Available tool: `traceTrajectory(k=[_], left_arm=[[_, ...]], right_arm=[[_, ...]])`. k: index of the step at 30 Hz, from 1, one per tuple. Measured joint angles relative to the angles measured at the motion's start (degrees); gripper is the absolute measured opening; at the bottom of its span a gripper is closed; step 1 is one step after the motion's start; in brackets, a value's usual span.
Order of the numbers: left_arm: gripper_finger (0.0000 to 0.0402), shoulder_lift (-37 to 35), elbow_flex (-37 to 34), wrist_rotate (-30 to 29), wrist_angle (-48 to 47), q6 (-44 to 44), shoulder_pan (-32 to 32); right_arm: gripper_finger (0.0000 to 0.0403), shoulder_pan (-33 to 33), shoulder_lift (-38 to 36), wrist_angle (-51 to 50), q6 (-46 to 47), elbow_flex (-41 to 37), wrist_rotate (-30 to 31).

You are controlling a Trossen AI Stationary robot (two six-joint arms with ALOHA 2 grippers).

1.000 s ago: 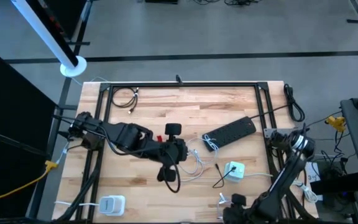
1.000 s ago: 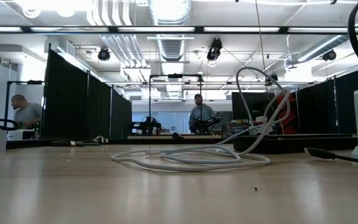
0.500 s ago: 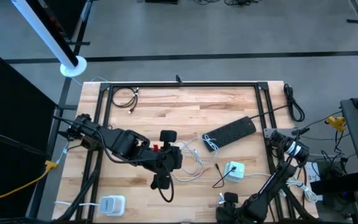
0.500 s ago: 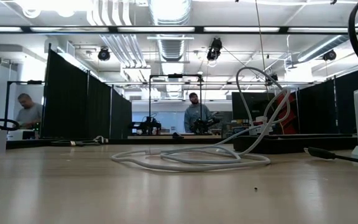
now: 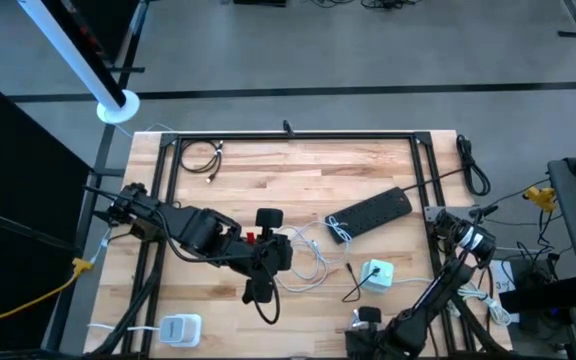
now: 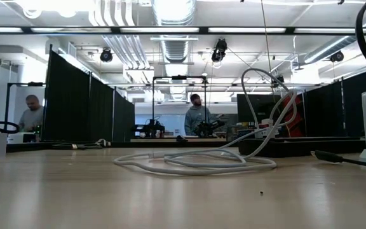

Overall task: Plug in charger cables
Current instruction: Insert the right white charger cable into the right white outlet extension

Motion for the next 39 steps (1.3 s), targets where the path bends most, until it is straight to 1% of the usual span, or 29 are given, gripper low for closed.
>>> traceTrajectory(k=[5, 13, 20, 23, 27, 30, 35, 37, 39], left_arm=[[0.0025, 0.00, 0.00, -0.11, 0.00, 0.04, 0.00], [0.0025, 0.00, 0.01, -0.12, -0.51, -0.14, 0.00], [0.0025, 0.00, -0.49, -0.12, -0.56, -1.64, -0.11], [0.0025, 0.00, -1.40, -0.11, -0.57, -2.36, -0.13], [0.0025, -0.02, -2.89, -0.11, 0.95, -2.73, -0.17], [0.0025, -0.02, -4.31, -0.10, 3.15, -2.66, -0.20], [0.0025, -0.02, -7.86, -0.72, 11.29, 0.09, -0.11], [0.0025, -0.03, -9.30, -2.14, 14.69, 1.28, -0.11], [0.0025, -0.17, -10.25, -4.45, 16.83, 2.47, -0.11]], right_arm=[[0.0010, -0.39, -1.01, -3.64, -0.08, 0.07, -0.42], [0.0010, -0.59, -4.89, -15.91, 0.06, 0.22, 0.70], [0.0010, -0.59, -8.29, -16.05, 0.56, 0.47, 3.87], [0.0010, -0.61, -10.62, -17.46, -0.43, 3.05, 5.96], [0.0010, -1.09, -15.41, -21.12, -2.24, 8.00, 11.76], [0.0010, -1.90, -20.45, -23.96, -2.51, 10.62, 18.79], [0.0010, -3.21, -29.47, -24.56, -3.01, 11.13, 32.74], [0.0010, -3.93, -32.50, -24.53, -4.36, 11.13, 36.03], [0.0010, -4.81, -35.06, -24.28, -5.99, 11.13, 37.55]])
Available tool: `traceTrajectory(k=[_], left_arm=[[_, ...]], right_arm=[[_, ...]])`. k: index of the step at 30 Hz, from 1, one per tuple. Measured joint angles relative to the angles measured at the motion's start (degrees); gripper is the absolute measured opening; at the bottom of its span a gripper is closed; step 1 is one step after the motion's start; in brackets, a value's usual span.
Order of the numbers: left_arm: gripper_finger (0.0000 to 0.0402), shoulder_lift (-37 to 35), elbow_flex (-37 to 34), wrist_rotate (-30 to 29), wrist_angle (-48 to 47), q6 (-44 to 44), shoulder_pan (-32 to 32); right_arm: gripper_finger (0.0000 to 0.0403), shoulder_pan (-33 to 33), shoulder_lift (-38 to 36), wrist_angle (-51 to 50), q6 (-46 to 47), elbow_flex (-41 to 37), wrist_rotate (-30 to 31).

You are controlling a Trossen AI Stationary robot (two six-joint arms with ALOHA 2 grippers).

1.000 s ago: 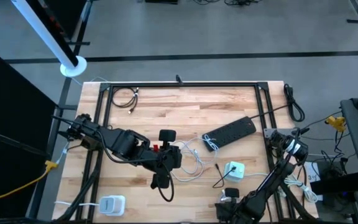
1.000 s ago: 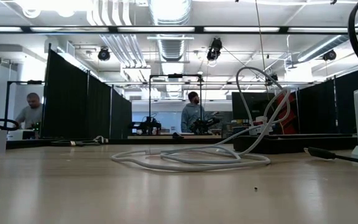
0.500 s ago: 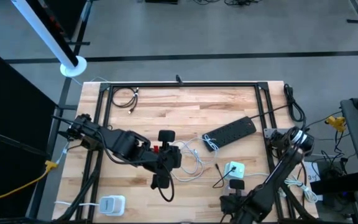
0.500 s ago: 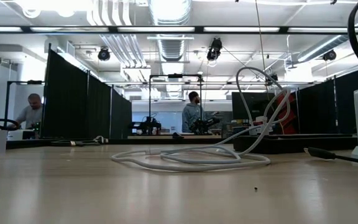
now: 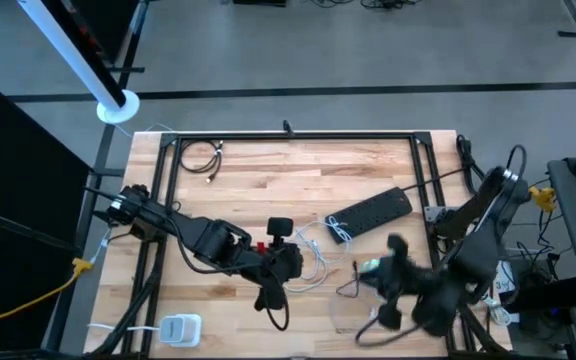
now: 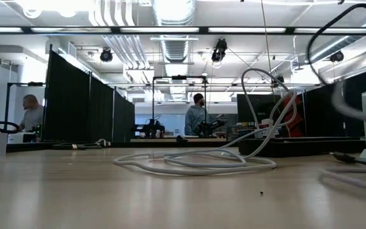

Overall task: Plug in charger cables
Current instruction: Insert the right white charger cable into the right white outlet extension

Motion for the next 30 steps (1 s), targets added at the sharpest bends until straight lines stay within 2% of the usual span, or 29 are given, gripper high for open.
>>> traceTrajectory(k=[7, 13, 16, 22, 26, 30], left_arm=[[0.0025, -1.70, -0.75, -10.38, 5.44, 6.52, 1.00], [0.0025, -4.00, -0.98, -10.12, 8.97, 12.98, 6.81], [0.0025, -5.20, -0.98, -4.74, 10.01, 14.32, 12.08], [0.0025, -5.44, -1.90, 13.75, 14.21, 14.99, 23.95], [0.0025, -5.44, -2.81, 18.43, 17.98, 14.62, 29.21], [0.0025, -5.44, -2.75, 22.28, 21.34, 14.34, 31.38]], right_arm=[[0.0010, -4.46, -5.83, 2.48, -9.16, -0.04, 0.07], [0.0010, -10.40, -9.73, 2.89, -19.96, -0.07, -0.05], [0.0010, -14.81, -11.03, 2.86, -26.77, -0.08, -1.19], [0.0010, -26.53, -11.79, 2.82, -36.82, -0.11, -6.86], [0.0010, -34.66, -11.79, 1.51, -42.58, -0.11, -10.95], [0.0010, -41.15, -11.81, 1.68, -48.91, -0.11, -15.57]])
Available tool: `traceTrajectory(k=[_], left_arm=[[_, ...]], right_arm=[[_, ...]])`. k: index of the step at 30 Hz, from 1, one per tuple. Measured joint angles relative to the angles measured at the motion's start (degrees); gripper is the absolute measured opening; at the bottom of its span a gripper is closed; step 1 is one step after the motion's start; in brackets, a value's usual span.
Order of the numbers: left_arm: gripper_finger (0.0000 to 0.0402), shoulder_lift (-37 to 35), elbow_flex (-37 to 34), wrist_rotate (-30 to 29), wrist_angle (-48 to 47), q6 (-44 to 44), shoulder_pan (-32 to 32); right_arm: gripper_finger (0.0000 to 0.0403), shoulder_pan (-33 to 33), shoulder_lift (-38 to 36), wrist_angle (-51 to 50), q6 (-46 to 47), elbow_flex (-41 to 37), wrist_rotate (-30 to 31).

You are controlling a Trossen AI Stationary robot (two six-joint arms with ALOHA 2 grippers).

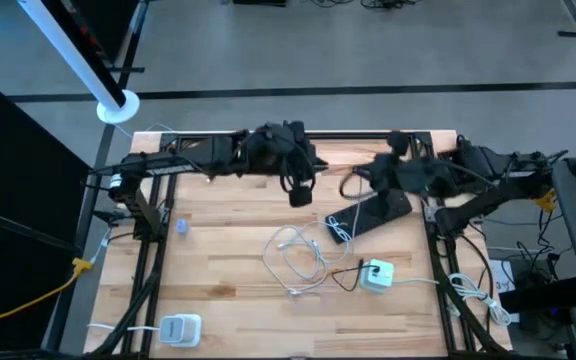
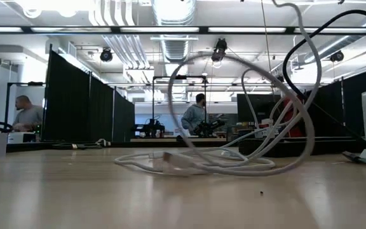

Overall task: Plug in charger cables
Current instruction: Insert the right white charger cable into the right white outlet extension

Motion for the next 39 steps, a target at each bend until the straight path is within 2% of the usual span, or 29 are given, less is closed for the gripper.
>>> traceTrajectory(k=[6, 10, 13, 16, 22, 27, 32, 39], left_arm=[[0.0028, 0.33, 0.00, 0.98, 4.51, -0.19, 1.05], [0.0038, 0.46, -0.02, 1.64, 5.03, -2.32, 2.27], [0.0051, 0.31, -0.02, 4.41, 5.92, -2.96, 3.28], [0.0065, 0.15, -0.02, 6.72, 5.98, -2.33, 4.00], [0.0089, 0.17, -0.02, 6.86, 3.28, 1.83, 3.55], [0.0103, 0.17, -0.02, 7.10, 2.83, 4.52, 3.10], [0.0116, 0.31, -0.02, 6.84, -2.70, 6.05, 3.21], [0.0125, 0.37, -0.04, 6.84, -5.09, 6.10, 3.17]], right_arm=[[0.0010, -5.29, 0.00, 3.80, -10.87, -0.02, -5.27], [0.0010, -6.81, -0.02, 7.00, -17.01, -0.02, -8.90], [0.0010, -6.85, -0.04, 6.76, -19.62, -0.02, -10.07], [0.0010, -6.77, 0.24, 6.72, -20.09, -0.02, -10.22], [0.0010, -6.83, 2.61, 6.00, -19.93, -0.02, -10.09], [0.0010, -6.77, 5.77, 3.60, -15.96, -0.02, -10.05], [0.0010, -6.77, 7.56, 3.80, -14.19, -0.02, -9.96], [0.0010, -6.77, 7.65, 5.39, -13.50, -0.02, -7.01]])
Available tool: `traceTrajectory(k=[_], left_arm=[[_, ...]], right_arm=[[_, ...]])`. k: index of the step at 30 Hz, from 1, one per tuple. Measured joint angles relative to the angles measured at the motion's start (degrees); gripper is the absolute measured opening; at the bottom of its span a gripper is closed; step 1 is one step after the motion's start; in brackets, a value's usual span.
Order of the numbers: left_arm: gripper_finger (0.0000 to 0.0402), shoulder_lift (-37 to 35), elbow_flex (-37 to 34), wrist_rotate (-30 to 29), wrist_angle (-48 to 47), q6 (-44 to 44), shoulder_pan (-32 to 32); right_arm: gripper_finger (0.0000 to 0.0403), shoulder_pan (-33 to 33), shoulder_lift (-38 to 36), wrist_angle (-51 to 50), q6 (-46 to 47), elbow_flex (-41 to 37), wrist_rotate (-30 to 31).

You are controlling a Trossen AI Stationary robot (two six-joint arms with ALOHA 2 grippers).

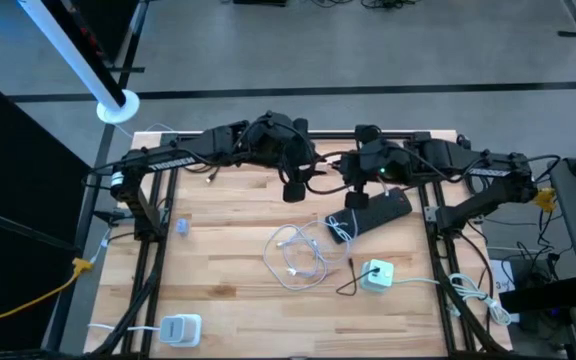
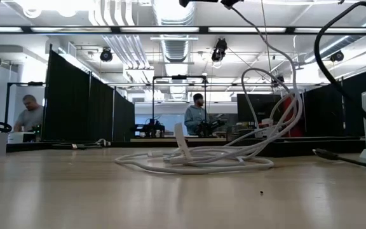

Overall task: Plug in charger cables
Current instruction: Insert the right white charger cable into the right white outlet extension

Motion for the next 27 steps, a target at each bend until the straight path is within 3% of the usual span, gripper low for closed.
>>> traceTrajectory(k=[11, 27], left_arm=[[0.0104, 1.07, 0.00, -0.13, -0.23, 0.17, -0.25], [0.0105, 1.42, 0.00, -0.26, 0.12, -0.07, -0.38]], right_arm=[[0.0010, 0.00, -0.02, 1.97, 0.30, 0.00, -0.15], [0.0010, 0.02, -0.02, -1.17, 2.84, 0.00, -3.00]])
